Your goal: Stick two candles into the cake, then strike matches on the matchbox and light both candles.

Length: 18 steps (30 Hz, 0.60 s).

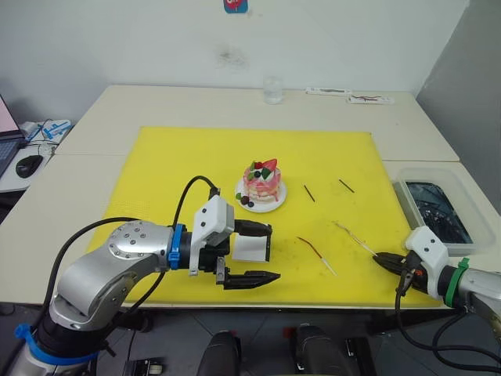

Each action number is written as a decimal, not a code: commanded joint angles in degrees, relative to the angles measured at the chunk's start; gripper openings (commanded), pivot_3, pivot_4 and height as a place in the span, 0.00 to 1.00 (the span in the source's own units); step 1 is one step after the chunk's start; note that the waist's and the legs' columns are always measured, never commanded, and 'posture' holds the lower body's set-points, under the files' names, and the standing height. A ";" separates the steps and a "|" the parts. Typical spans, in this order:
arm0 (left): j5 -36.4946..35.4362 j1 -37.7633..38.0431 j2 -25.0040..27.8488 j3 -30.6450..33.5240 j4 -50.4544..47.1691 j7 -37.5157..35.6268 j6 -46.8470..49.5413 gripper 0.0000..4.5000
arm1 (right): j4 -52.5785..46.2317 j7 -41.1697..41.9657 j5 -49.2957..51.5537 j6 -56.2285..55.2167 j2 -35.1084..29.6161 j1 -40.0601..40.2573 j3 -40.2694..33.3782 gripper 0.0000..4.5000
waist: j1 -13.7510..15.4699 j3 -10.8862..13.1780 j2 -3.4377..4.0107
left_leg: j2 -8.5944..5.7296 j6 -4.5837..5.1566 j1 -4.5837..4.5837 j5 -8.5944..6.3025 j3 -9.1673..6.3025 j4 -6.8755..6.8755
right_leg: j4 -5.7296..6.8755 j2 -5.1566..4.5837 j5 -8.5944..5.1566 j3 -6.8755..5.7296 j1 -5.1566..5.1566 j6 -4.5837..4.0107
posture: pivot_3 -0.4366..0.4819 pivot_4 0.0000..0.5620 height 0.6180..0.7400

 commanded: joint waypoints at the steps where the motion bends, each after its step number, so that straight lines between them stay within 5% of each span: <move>1: 0.42 0.88 0.24 0.81 0.35 0.00 -1.29 1.00 | -2.39 0.66 3.29 2.12 -0.15 0.79 -4.09 0.01 | 0.01 0.00 0.01 | 0.00 0.00 0.00 0.00 0.00 -0.01 | 0.00 0.00 0.00 0.00 0.00 0.00 | 0.48 0.27 1.00; 12: -3.91 4.48 -1.53 4.93 3.73 3.79 2.23 1.00 | -9.24 2.35 18.41 7.39 0.43 -1.76 -12.76 0.01 | -0.03 0.01 0.00 | 0.00 0.00 -0.07 0.00 -0.03 -0.06 | 0.00 0.00 -0.01 -0.01 -0.10 -0.02 | 0.48 0.27 1.00; 18: -23.43 -2.01 -9.39 10.46 6.93 15.41 14.53 1.00 | -12.46 -7.70 37.72 16.82 4.13 -14.78 -11.95 0.01 | -0.08 0.07 -0.04 | 0.00 0.01 -0.10 0.00 -0.08 0.01 | -0.01 0.01 0.00 -0.05 -0.11 0.01 | 0.48 0.27 1.00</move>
